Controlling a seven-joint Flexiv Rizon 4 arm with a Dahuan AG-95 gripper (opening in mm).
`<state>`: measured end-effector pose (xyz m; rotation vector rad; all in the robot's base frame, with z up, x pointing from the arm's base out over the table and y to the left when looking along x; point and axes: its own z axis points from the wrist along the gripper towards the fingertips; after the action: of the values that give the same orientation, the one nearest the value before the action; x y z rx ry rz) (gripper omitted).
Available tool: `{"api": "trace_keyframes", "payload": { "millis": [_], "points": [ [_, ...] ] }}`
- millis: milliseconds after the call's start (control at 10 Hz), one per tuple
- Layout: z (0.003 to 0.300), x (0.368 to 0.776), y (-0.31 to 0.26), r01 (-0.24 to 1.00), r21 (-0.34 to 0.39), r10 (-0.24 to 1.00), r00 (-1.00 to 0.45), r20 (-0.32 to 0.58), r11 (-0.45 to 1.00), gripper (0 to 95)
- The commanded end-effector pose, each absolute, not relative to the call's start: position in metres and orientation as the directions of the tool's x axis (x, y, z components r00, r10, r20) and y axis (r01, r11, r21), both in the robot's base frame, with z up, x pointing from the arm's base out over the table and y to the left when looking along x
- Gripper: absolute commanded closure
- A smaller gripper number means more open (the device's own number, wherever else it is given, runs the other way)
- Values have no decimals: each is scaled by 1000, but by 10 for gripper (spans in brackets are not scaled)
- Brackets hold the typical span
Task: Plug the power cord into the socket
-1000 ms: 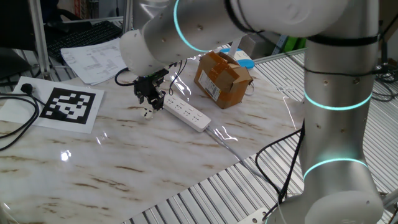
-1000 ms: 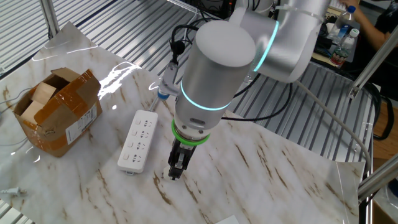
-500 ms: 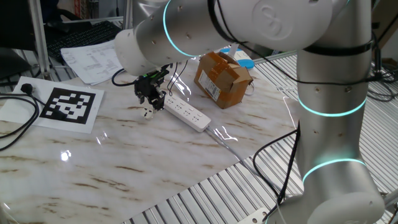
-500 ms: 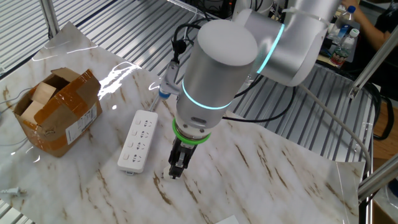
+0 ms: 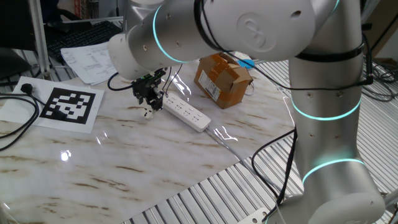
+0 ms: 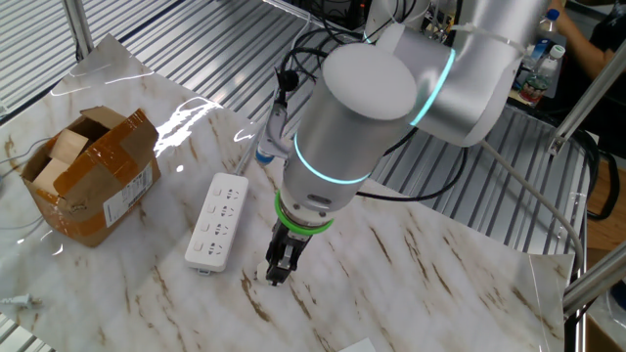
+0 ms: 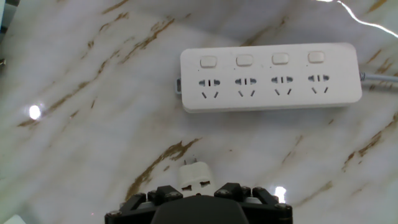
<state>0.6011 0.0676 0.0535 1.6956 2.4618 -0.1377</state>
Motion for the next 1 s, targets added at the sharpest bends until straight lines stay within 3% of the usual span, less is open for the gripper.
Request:
{"api": "trace_keyframes", "payload": {
  "millis": [100,1000],
  "points": [
    [53,601,68,933,7,919,-353,-174,360,380],
    [39,605,70,931,7,910,-356,-213,366,380]
  ]
}}
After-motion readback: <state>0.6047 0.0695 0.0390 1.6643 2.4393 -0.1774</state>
